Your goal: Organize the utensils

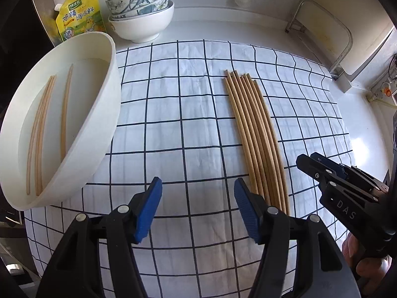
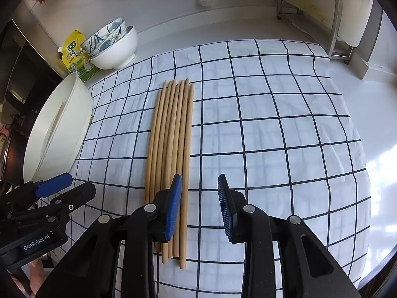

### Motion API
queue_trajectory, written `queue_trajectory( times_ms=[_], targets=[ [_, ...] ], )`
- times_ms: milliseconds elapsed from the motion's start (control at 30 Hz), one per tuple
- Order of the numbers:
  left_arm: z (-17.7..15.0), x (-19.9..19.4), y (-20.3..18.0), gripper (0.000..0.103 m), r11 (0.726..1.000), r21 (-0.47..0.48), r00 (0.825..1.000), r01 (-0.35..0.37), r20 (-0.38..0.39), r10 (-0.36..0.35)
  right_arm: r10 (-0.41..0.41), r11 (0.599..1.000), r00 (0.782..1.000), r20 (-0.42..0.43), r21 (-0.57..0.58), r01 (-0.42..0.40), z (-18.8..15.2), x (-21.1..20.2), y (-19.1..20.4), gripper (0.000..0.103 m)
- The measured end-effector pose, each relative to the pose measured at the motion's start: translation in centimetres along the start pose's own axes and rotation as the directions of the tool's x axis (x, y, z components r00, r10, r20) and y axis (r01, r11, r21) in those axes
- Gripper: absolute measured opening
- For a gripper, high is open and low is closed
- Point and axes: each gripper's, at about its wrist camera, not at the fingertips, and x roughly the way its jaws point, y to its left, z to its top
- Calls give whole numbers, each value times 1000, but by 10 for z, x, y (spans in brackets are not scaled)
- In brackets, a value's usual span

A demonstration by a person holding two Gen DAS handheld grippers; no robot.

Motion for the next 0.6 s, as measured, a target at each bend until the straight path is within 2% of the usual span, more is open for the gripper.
queue_trajectory(
  times_ms=[133, 600],
  targets=[
    [0, 8, -2, 60, 1000, -8, 1000, -3, -2, 3, -16, 1000, 1000, -7, -27, 16, -2, 9, 1, 33],
    [-2, 16, 4, 62, 999, -41, 1000, -20, -11, 20, -18, 998, 1000, -14, -61, 17, -2, 25, 8, 34]
  ],
)
